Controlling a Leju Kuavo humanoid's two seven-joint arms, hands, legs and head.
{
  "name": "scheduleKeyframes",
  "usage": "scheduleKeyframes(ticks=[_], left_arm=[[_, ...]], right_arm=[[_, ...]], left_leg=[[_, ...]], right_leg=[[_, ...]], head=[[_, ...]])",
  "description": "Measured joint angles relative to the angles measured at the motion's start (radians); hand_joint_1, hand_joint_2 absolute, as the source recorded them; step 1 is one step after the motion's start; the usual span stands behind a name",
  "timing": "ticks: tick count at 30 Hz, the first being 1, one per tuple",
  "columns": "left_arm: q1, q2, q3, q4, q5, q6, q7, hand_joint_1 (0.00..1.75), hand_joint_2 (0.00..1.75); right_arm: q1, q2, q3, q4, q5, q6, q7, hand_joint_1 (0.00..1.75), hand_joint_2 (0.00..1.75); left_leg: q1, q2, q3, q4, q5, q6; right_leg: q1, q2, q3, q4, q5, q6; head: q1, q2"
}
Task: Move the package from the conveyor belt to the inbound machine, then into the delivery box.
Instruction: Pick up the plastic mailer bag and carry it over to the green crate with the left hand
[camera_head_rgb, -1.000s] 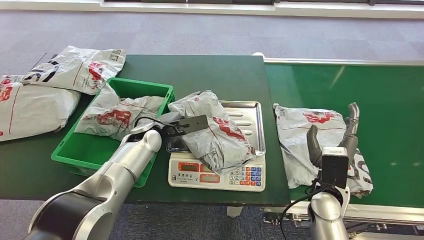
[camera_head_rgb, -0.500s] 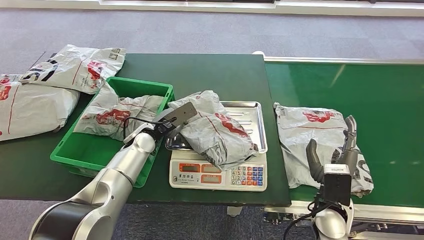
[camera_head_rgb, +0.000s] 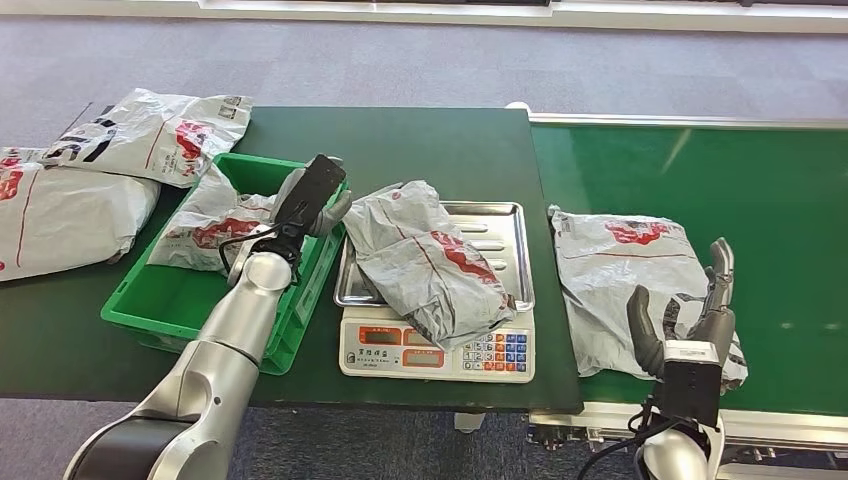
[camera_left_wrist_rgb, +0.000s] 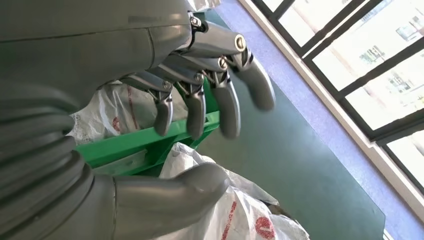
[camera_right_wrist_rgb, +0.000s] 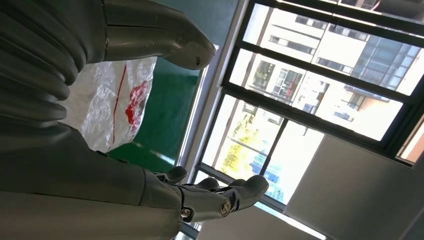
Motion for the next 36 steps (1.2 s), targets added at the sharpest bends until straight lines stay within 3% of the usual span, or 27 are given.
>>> scheduleKeyframes(ticks=[8, 13, 18, 22, 27, 31, 36], left_arm=[[0.000, 0.000, -0.029, -0.002, -0.018, -0.055, 0.029, 0.00, 1.75], [0.024, -0.002, -0.052, -0.045, 0.049, -0.206, -0.034, 0.00, 1.75], [0.067, -0.032, -0.151, -0.098, 0.031, -0.313, -0.037, 0.00, 1.75], [0.100, -0.060, -0.242, -0.108, 0.029, -0.331, -0.038, 0.00, 1.75], [0.108, -0.071, -0.277, -0.105, 0.021, -0.329, -0.032, 0.00, 1.75], [0.107, -0.095, -0.385, -0.046, -0.034, -0.297, 0.020, 1.75, 1.75], [0.071, -0.113, -0.437, 0.080, -0.109, -0.246, 0.110, 1.75, 1.75]], right_arm=[[-0.001, 0.000, -0.016, -0.007, 0.003, 0.004, 0.002, 0.00, 1.75], [0.000, 0.000, -0.031, -0.012, 0.006, 0.007, 0.002, 0.00, 1.75], [-0.004, 0.000, -0.045, -0.012, 0.008, 0.019, 0.006, 0.00, 1.75], [-0.005, 0.001, -0.049, -0.012, 0.011, 0.026, 0.006, 0.00, 1.75], [-0.006, 0.003, -0.049, -0.012, 0.015, 0.027, 0.007, 0.00, 1.75], [-0.015, 0.014, -0.051, -0.012, 0.030, 0.033, 0.019, 0.00, 1.75], [-0.028, 0.025, -0.055, -0.012, -0.020, 0.096, 0.033, 0.00, 1.75]], left_leg=[[0.000, 0.000, 0.000, 0.000, 0.000, 0.000], [0.000, 0.000, 0.000, 0.000, 0.000, 0.000], [-0.001, -0.001, -0.001, 0.000, 0.000, 0.001], [-0.002, -0.001, -0.001, 0.000, -0.001, 0.002], [-0.002, -0.001, -0.001, 0.000, -0.001, 0.002], [-0.002, -0.001, -0.001, 0.000, -0.001, 0.002], [-0.002, -0.001, 0.000, 0.000, -0.001, 0.002]], right_leg=[[0.000, 0.000, 0.000, 0.000, 0.000, 0.000], [0.000, 0.000, 0.000, 0.000, 0.000, 0.000], [-0.001, -0.001, -0.001, 0.000, 0.000, 0.000], [-0.002, -0.001, -0.001, 0.000, 0.000, 0.000], [-0.002, -0.001, -0.001, 0.000, 0.000, 0.000], [-0.002, -0.001, -0.001, 0.000, 0.000, 0.000], [-0.002, -0.001, 0.000, 0.000, 0.000, 0.000]], head=[[0.000, 0.000], [0.000, 0.000], [0.000, 0.000], [0.000, 0.000], [0.000, 0.000], [0.000, 0.000], [0.000, 0.000]])
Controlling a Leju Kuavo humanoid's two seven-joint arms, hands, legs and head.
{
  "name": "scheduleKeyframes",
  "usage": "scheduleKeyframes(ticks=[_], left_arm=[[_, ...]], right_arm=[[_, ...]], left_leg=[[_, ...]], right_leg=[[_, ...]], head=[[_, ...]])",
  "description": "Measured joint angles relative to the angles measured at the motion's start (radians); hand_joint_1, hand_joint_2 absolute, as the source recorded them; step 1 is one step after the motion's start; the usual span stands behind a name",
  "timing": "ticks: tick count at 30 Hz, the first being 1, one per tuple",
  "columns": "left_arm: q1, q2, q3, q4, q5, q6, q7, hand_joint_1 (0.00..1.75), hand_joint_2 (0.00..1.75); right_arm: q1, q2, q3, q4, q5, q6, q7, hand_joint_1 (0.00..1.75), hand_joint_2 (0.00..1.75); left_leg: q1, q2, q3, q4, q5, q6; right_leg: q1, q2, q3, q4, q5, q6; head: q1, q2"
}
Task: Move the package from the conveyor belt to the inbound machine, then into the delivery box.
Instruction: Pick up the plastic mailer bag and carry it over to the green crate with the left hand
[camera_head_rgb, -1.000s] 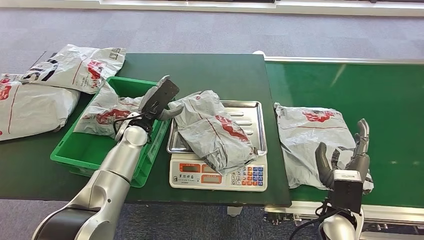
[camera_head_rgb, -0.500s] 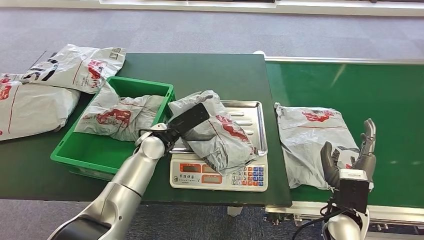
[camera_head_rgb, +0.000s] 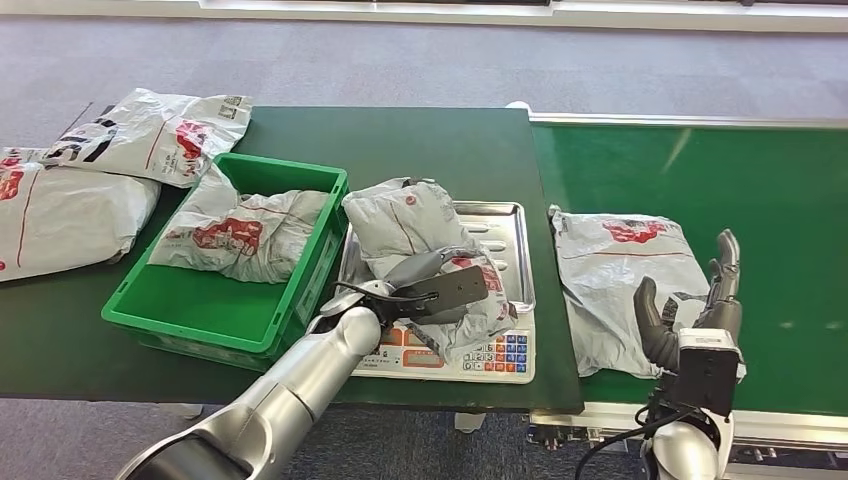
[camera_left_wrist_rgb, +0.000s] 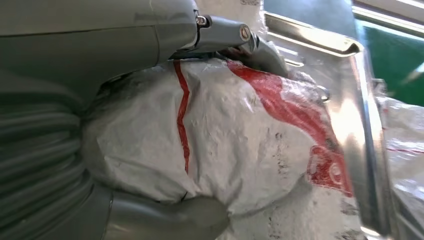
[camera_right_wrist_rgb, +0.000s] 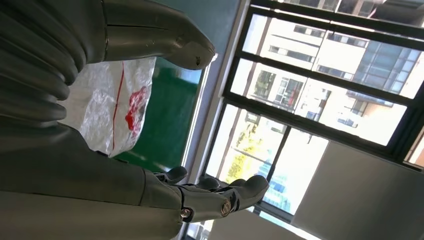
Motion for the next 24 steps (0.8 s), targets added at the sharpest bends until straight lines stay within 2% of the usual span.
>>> scheduleKeyframes(ticks=[6, 12, 24], left_arm=[[-0.046, -0.005, -0.018, 0.092, -0.068, 0.070, 0.060, 1.75, 1.75], [-0.057, 0.001, -0.023, 0.115, -0.209, 0.162, 0.180, 1.75, 1.75], [-0.061, 0.013, -0.023, 0.122, -0.238, 0.176, 0.198, 1.75, 1.75]], right_arm=[[-0.002, 0.007, -0.011, 0.000, -0.072, 0.055, -0.004, 0.00, 1.75], [-0.003, 0.013, -0.019, 0.000, -0.086, 0.073, -0.017, 0.00, 1.75], [-0.003, 0.016, -0.020, 0.001, -0.085, 0.073, -0.019, 0.00, 1.75]], left_leg=[[0.000, 0.001, 0.004, 0.000, -0.001, 0.000], [0.000, 0.005, 0.008, 0.000, -0.002, -0.001], [0.000, 0.005, 0.011, -0.001, -0.002, -0.002]], right_leg=[[0.000, 0.000, 0.004, 0.000, 0.000, 0.000], [0.001, 0.004, 0.007, 0.000, 0.000, 0.000], [0.002, 0.004, 0.009, 0.000, 0.000, -0.001]], head=[[0.000, 0.000], [0.000, 0.000], [0.000, 0.000]])
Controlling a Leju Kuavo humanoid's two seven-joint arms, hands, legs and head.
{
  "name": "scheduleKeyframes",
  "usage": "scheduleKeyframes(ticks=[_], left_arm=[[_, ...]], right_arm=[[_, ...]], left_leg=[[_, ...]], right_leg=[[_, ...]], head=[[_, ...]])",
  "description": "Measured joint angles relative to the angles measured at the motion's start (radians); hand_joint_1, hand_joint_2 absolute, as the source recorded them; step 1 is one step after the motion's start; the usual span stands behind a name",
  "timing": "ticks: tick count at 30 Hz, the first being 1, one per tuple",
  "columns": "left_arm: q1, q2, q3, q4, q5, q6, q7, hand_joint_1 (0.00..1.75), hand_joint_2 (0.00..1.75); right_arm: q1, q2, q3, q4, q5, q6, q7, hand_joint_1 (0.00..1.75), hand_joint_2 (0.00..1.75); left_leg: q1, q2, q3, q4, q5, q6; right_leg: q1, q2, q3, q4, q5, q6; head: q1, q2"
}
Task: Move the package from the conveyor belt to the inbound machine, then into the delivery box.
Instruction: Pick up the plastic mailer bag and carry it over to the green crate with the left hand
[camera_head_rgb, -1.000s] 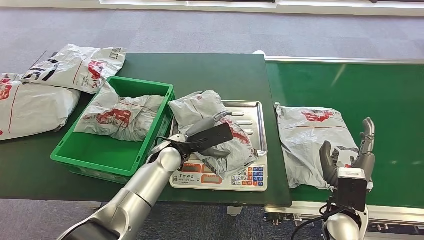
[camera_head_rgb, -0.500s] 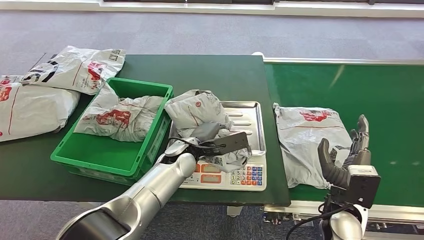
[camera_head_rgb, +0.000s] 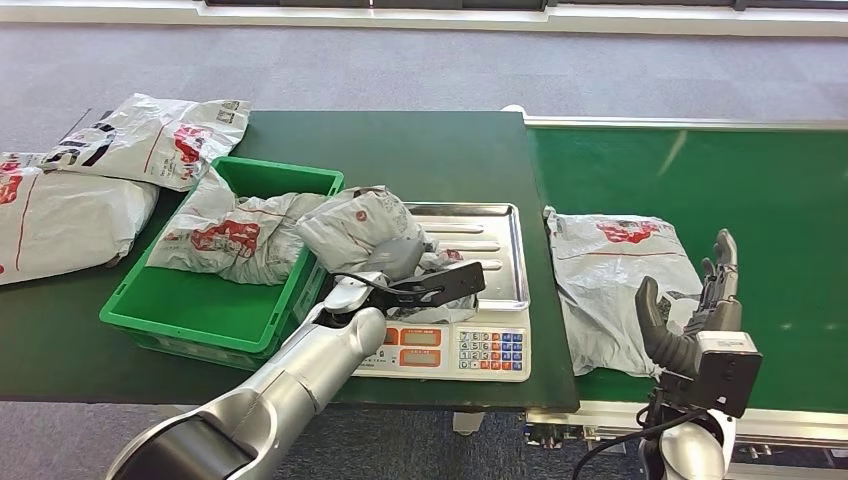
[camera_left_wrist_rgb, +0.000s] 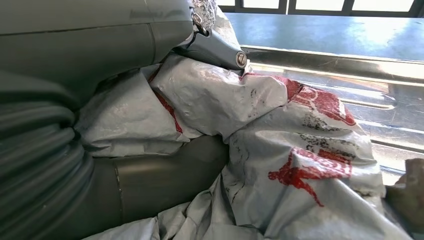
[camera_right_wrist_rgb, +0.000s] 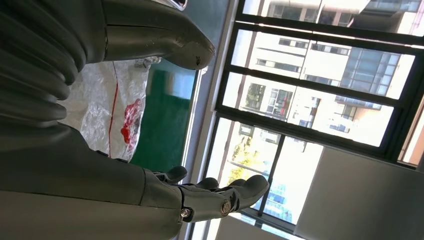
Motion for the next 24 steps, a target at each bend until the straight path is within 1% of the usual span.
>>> scheduleKeyframes(ticks=[2, 4, 8, 11, 13, 15, 17, 19, 21, 24], left_arm=[[0.000, 0.001, 0.000, 0.001, 0.001, 0.002, -0.003, 1.75, 1.75], [0.000, 0.002, 0.000, 0.001, 0.023, -0.002, -0.026, 1.75, 1.75], [0.002, 0.013, 0.038, -0.020, 0.111, -0.044, -0.120, 1.75, 1.75], [0.008, 0.018, 0.065, -0.041, 0.137, -0.063, -0.153, 1.75, 1.75], [0.024, 0.024, 0.086, -0.081, 0.186, -0.072, -0.211, 1.75, 1.75], [0.054, 0.036, 0.119, -0.172, 0.273, -0.086, -0.282, 1.75, 1.75], [0.091, 0.060, 0.155, -0.318, 0.368, -0.086, -0.318, 1.75, 1.75], [0.126, 0.097, 0.196, -0.498, 0.444, -0.043, -0.327, 1.75, 1.75], [0.156, 0.138, 0.247, -0.661, 0.483, 0.025, -0.333, 1.75, 1.75], [0.201, 0.193, 0.334, -0.828, 0.498, 0.085, -0.343, 1.75, 1.75]], right_arm=[[0.000, 0.000, 0.000, 0.000, 0.000, 0.000, 0.000, 0.00, 1.75], [0.000, 0.000, 0.000, 0.000, 0.001, 0.000, -0.001, 0.00, 1.75], [0.000, 0.000, -0.005, 0.005, -0.003, -0.001, -0.004, 0.00, 1.75], [0.002, 0.000, -0.007, 0.007, -0.005, -0.003, -0.008, 0.00, 1.75], [0.006, 0.000, -0.008, 0.008, -0.006, -0.009, -0.011, 0.00, 1.75], [0.018, 0.000, -0.013, 0.006, -0.010, -0.019, -0.015, 0.00, 1.75], [0.042, 0.000, -0.024, -0.002, -0.019, -0.028, -0.023, 0.00, 1.75], [0.075, 0.000, -0.041, -0.021, -0.026, -0.034, -0.032, 0.00, 1.75], [0.112, 0.000, -0.058, -0.044, -0.030, -0.034, -0.039, 0.00, 1.75], [0.153, 0.000, -0.078, -0.066, -0.048, -0.015, -0.045, 0.00, 1.75]], left_leg=[[0.000, 0.000, 0.000, 0.000, 0.000, 0.000], [0.000, 0.000, 0.000, 0.000, 0.000, 0.000], [0.000, 0.000, 0.000, 0.000, 0.000, 0.000], [0.000, -0.001, 0.000, 0.000, 0.000, 0.000], [0.000, -0.001, 0.000, 0.000, 0.000, 0.000], [0.000, 0.000, -0.003, 0.000, 0.000, 0.000], [0.000, -0.001, -0.005, 0.000, 0.000, 0.000], [0.000, 0.000, -0.007, 0.000, 0.000, 0.000], [0.000, 0.000, -0.007, 0.000, 0.000, -0.001], [0.000, 0.000, -0.007, -0.001, -0.001, -0.001]], right_leg=[[0.000, 0.000, 0.000, 0.000, 0.000, 0.000], [0.000, 0.000, 0.000, 0.000, 0.000, 0.000], [0.000, 0.000, 0.000, 0.000, 0.000, 0.000], [0.000, -0.001, 0.000, 0.000, 0.000, 0.000], [-0.001, 0.000, -0.001, 0.000, 0.000, 0.000], [-0.001, 0.000, -0.003, 0.000, 0.000, 0.000], [-0.001, 0.000, -0.005, 0.000, 0.000, 0.000], [0.000, 0.000, -0.007, 0.000, 0.000, 0.000], [0.000, 0.001, -0.008, 0.000, -0.001, -0.001], [0.000, 0.001, -0.009, 0.000, -0.003, -0.002]], head=[[0.000, 0.000], [0.000, 0.000], [0.000, 0.000], [0.000, 0.000], [0.000, 0.000], [0.000, 0.000], [0.000, 0.000], [0.000, 0.000], [0.000, 0.000], [0.000, 0.000]])
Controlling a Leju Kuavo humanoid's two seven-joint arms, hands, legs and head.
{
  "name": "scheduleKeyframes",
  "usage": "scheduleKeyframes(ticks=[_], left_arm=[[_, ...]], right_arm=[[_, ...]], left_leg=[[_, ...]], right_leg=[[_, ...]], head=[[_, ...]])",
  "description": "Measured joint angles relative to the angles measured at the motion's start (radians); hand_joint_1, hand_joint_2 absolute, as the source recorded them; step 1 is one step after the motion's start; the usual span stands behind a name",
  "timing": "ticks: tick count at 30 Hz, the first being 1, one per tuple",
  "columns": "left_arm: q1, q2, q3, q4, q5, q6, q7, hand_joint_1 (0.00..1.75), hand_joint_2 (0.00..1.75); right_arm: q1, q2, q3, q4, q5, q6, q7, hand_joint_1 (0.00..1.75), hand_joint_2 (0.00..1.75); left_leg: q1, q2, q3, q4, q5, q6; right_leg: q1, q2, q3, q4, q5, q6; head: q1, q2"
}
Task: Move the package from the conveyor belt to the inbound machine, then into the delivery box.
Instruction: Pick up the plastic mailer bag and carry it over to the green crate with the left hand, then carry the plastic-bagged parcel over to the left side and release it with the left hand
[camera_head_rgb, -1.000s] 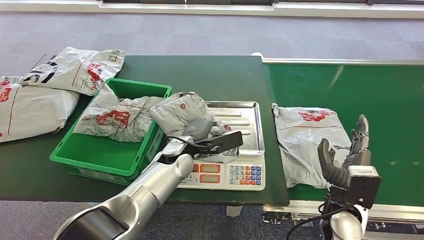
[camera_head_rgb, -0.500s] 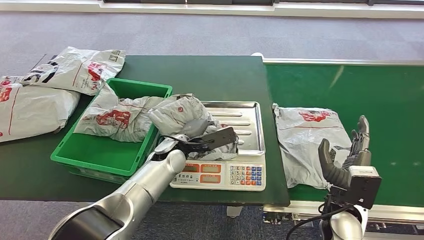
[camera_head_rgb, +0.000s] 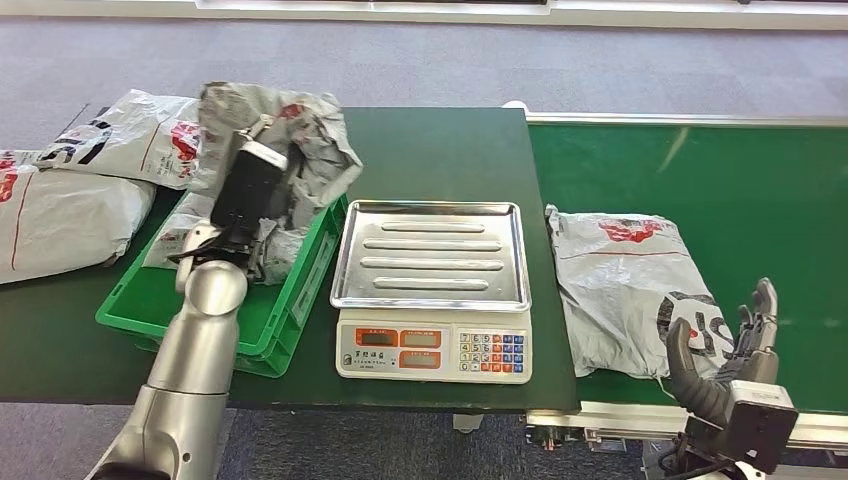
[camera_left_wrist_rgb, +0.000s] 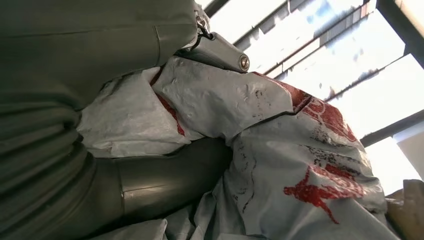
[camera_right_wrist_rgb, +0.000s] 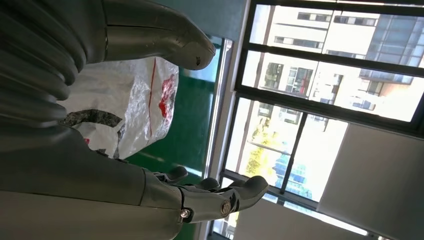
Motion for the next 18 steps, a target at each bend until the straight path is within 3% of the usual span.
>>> scheduleKeyframes(ticks=[6, 18], left_arm=[[0.084, 0.056, 0.117, -0.146, 0.006, 0.028, -0.031, 1.75, 1.75], [0.146, 0.095, 0.180, -0.196, 0.000, 0.093, -0.041, 1.75, 1.75]], right_arm=[[0.024, 0.000, -0.020, -0.009, -0.020, 0.024, -0.002, 0.00, 1.75], [0.027, 0.000, -0.021, -0.010, -0.018, 0.036, 0.010, 0.00, 1.75]], left_leg=[[0.001, -0.001, 0.000, 0.000, 0.000, 0.000], [0.001, 0.000, 0.000, 0.000, 0.000, 0.000]], right_leg=[[0.000, -0.002, 0.000, 0.000, -0.001, 0.000], [0.000, -0.001, 0.000, 0.000, 0.000, 0.001]], head=[[0.000, 0.000], [0.000, 0.000]])
